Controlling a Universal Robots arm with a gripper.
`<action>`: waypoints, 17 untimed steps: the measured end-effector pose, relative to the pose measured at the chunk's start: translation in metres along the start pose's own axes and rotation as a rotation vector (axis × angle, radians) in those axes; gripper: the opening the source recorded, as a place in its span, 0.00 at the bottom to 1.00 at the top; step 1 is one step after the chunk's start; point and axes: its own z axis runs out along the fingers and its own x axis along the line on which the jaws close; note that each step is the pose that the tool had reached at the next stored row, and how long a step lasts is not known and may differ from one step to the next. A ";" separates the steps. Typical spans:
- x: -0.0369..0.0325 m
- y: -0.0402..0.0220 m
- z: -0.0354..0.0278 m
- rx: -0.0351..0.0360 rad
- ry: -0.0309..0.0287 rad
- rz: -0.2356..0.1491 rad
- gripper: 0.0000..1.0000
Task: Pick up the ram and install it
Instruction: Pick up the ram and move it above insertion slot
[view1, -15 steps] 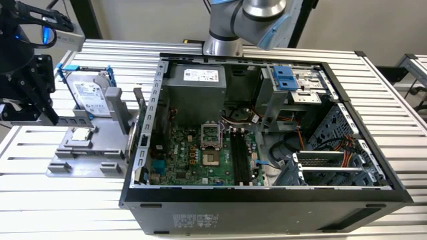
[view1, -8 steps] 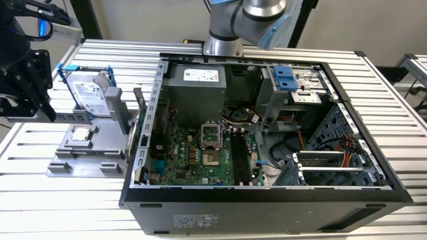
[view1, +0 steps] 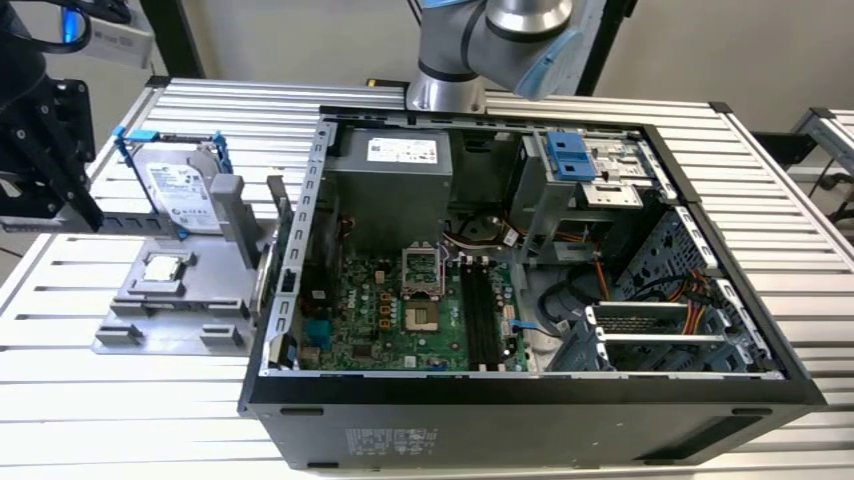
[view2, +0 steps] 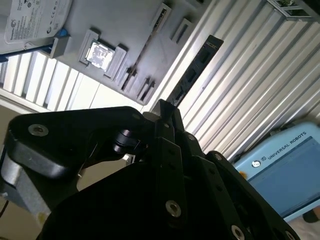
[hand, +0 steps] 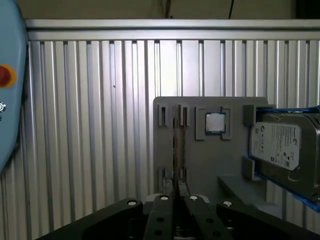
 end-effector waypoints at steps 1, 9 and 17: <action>0.0000 0.0000 -0.0013 0.0000 0.0001 0.000 0.00; -0.0002 -0.0046 -0.0016 0.0000 0.0002 0.000 0.00; -0.0008 -0.0224 -0.0017 -0.0003 0.0002 -0.001 0.00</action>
